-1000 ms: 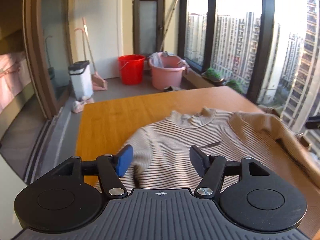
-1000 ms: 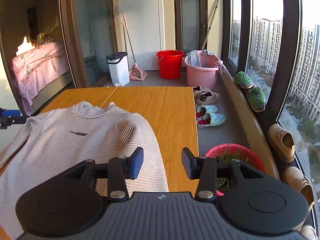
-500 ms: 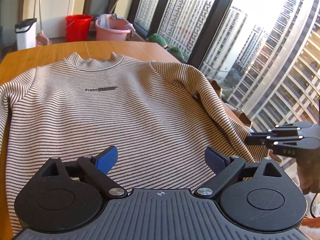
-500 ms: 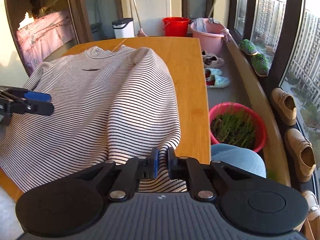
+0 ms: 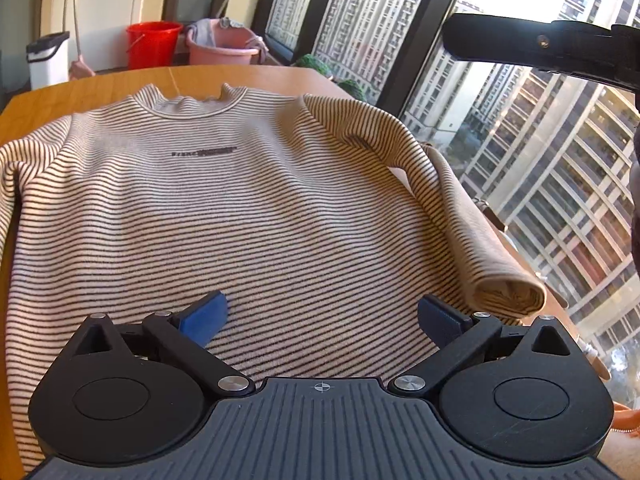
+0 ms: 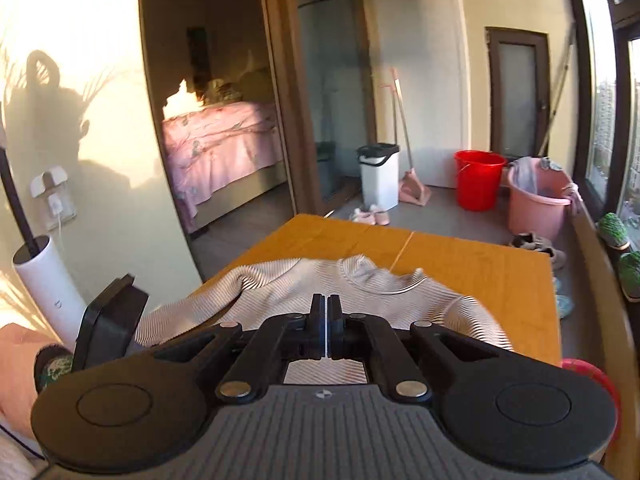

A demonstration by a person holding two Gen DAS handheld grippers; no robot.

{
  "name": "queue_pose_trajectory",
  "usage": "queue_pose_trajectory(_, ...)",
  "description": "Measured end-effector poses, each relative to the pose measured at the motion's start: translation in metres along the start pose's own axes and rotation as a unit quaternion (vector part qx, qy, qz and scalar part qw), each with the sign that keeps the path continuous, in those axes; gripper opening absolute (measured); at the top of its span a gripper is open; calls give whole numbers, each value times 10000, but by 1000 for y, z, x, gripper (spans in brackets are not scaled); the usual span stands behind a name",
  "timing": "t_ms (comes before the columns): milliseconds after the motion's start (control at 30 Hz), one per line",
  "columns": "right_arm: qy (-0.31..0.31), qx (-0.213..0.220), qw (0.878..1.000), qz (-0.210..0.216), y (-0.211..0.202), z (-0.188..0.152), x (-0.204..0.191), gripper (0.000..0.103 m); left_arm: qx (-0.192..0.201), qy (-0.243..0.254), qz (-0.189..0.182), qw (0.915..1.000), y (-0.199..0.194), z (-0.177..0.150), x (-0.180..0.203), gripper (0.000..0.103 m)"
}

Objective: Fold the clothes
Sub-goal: 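Grasp the sleeve cuff with the right gripper and fold it across the body, then lift the sleeve with the right gripper and lay it over the chest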

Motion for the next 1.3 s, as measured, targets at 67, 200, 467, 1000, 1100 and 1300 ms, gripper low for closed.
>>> queue_pose_trajectory(67,-133,-94,9999,52,10,-3,-10,4,33,36,-13,10000,0,-1,0,103)
queue_pose_trajectory(200,-340,-435,9979,-338,-8,-29,-4,28,103,102,-4,9999,1,-2,1,103)
queue_pose_trajectory(467,-686,-1272,9848,-961,-36,-95,1,64,123,43,-34,9999,3,-1,1,103)
queue_pose_trajectory(1000,480,1089,9495,-2902,-121,34,152,3,148,-285,-345,9989,0,0,-6,103)
queue_pose_trajectory(1100,539,1523,9413,-2965,-137,78,168,3,174,-345,-426,9983,-1,0,-8,103)
queue_pose_trajectory(1300,678,1609,9514,-2536,-108,114,163,3,218,-412,-536,9975,-2,-1,-11,103)
Point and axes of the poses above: each gripper's, at about its wrist camera, not at the fingertips, and y roughly the way its jaws point, x to its right, z to its top, the point moved 10 cm from there along y, roughly the way its jaws point, and after that the axes turned 8 degrees about z, right-handed, at the moved point
